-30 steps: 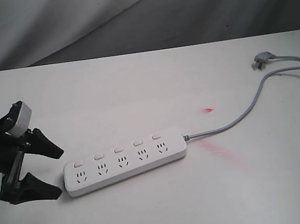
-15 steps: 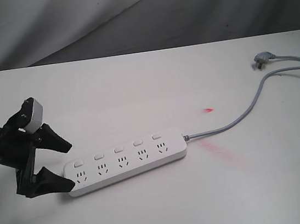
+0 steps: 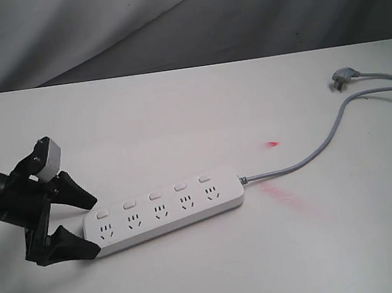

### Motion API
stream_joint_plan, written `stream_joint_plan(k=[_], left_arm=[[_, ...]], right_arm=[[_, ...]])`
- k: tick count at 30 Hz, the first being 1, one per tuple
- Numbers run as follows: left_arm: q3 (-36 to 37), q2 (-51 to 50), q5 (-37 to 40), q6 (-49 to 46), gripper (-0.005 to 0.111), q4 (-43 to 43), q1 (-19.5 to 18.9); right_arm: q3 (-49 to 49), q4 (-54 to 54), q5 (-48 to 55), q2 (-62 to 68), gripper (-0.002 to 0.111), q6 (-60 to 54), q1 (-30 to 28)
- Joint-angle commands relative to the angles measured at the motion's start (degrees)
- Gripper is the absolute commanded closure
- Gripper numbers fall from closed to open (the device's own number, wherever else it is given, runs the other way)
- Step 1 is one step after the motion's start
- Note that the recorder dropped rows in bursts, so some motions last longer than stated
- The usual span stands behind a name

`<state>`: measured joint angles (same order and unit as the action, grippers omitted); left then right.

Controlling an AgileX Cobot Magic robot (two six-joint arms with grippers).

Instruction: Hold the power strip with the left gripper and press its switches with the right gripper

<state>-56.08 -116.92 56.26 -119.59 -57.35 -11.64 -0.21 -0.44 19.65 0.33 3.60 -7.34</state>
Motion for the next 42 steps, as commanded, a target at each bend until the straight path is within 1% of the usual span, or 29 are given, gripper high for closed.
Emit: stream_joint_plan(k=[1, 4, 6, 10, 11, 12, 17, 32, 34, 35, 37, 38, 39, 42], left_arm=[[0.0, 0.2, 0.0, -0.4, 0.008, -0.1, 0.4], [0.0, 0.2, -1.2, -0.4, 0.009, -0.2, 0.4], [0.0, 0.2, -1.6, -0.4, 0.016, -0.1, 0.4], [0.0, -0.2, -1.8, -0.4, 0.045, 1.9, 0.4], [0.0, -0.2, -1.4, -0.4, 0.049, 2.0, 0.4], [0.0, -0.3, -0.8, -0.4, 0.050, 2.3, 0.4], [0.0, -0.5, 0.3, -0.4, 0.050, 2.6, 0.4], [0.0, -0.5, 0.3, -0.4, 0.050, 2.6, 0.4], [0.0, -0.5, 0.3, -0.4, 0.050, 2.6, 0.4], [0.0, -0.5, 0.3, -0.4, 0.050, 2.6, 0.4], [0.0, -0.5, 0.3, -0.4, 0.050, 2.6, 0.4], [0.0, -0.5, 0.3, -0.4, 0.050, 2.6, 0.4], [0.0, -0.5, 0.3, -0.4, 0.050, 2.6, 0.4], [0.0, -0.5, 0.3, -0.4, 0.050, 2.6, 0.4]], right_arm=[[0.2, 0.1, -0.3, -0.3, 0.108, 0.0, -0.1], [0.2, 0.1, -0.3, -0.3, 0.108, 0.0, -0.1], [0.2, 0.1, -0.3, -0.3, 0.108, 0.0, -0.1], [0.2, 0.1, -0.3, -0.3, 0.108, 0.0, -0.1], [0.2, 0.1, -0.3, -0.3, 0.108, 0.0, -0.1], [0.2, 0.1, -0.3, -0.3, 0.108, 0.0, -0.1], [0.2, 0.1, -0.3, -0.3, 0.108, 0.0, -0.1], [0.2, -0.2, -0.4, -0.3, 0.108, -0.3, -0.1], [0.2, -5.7, -1.0, -0.3, 0.108, -1.0, -0.1], [0.2, -6.7, -1.6, -0.3, 0.108, -1.0, -0.1], [0.2, -8.1, -4.0, -0.3, 0.108, -1.0, -0.1], [0.2, -9.0, -8.4, -0.3, 0.108, -1.0, -0.1], [0.2, -10.3, -15.1, -0.3, 0.108, -1.0, -0.1], [0.2, -10.3, -27.3, -0.3, 0.108, -1.0, -0.1]])
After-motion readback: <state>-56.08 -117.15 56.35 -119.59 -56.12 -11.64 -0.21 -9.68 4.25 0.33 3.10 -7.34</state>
